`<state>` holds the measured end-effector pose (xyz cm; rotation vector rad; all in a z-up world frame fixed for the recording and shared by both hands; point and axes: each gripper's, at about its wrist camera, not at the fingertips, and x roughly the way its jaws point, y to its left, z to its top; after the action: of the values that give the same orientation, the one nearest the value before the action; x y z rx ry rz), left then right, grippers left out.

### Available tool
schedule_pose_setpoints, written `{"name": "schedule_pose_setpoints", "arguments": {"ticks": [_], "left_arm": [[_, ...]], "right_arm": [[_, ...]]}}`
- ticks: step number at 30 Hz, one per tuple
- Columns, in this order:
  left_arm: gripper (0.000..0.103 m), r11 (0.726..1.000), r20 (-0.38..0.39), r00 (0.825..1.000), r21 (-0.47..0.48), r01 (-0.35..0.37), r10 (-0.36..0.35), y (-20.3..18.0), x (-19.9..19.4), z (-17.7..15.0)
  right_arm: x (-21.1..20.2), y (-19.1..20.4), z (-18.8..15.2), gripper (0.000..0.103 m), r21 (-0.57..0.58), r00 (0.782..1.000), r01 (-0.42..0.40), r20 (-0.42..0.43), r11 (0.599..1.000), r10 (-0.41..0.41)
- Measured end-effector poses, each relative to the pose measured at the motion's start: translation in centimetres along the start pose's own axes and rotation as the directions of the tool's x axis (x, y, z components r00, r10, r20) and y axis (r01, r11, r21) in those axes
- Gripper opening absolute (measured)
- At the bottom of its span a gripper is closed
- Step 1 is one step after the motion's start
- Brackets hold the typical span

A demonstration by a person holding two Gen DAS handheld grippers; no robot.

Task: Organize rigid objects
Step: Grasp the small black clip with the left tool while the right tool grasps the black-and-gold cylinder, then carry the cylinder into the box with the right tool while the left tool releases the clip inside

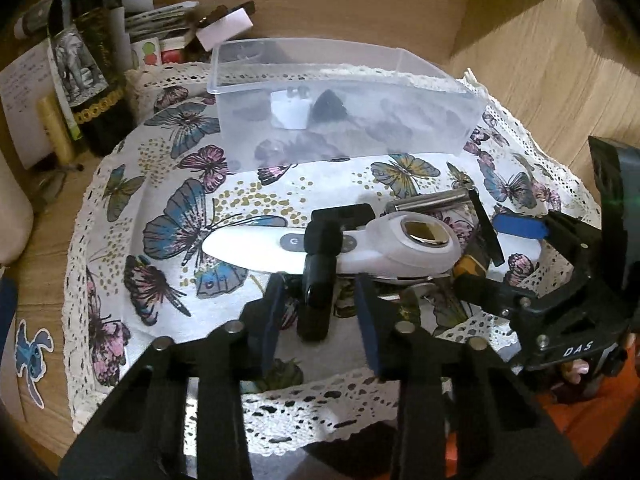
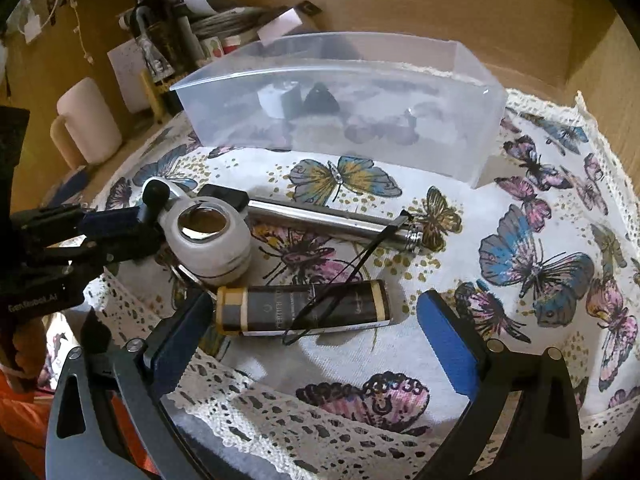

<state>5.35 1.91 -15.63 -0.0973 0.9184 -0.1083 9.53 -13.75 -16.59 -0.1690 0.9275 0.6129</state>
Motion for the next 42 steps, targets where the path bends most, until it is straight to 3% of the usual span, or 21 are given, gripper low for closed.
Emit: {"name": "schedule_pose_setpoints", "arguments": {"ticks": [2,6,14,24,42], "left_arm": [[0.025,1.0,-0.006,1.0,0.002,-0.007,0.007,-0.1,0.2,0.0],[0.022,1.0,-0.007,1.0,-0.003,0.0,0.0,-0.1,0.3,-0.1],[0.021,1.0,0.04,0.999,0.013,0.005,-0.006,-0.5,-1.0,0.2],[0.021,1.0,0.1,0.995,0.012,0.011,-0.012,-0.3,-2.5,1.5],[0.021,0.999,0.259,0.966,-0.043,-0.009,0.02,2.2,-4.5,6.6]], "right_arm": [[0.0,0.0,0.0,0.098,0.0,1.0,0.002,0.004,1.0,-0.002],[-0.3,-0.4,0.1,0.079,0.005,1.0,0.0,0.015,1.0,0.0],[-0.6,-0.8,0.3,0.079,0.03,0.999,0.026,0.029,0.999,-0.027],[-2.7,-1.9,1.8,0.079,0.065,0.991,0.071,0.105,0.995,-0.077],[-5.3,-4.0,7.6,0.079,0.106,0.954,0.119,0.262,0.987,-0.144]]}}
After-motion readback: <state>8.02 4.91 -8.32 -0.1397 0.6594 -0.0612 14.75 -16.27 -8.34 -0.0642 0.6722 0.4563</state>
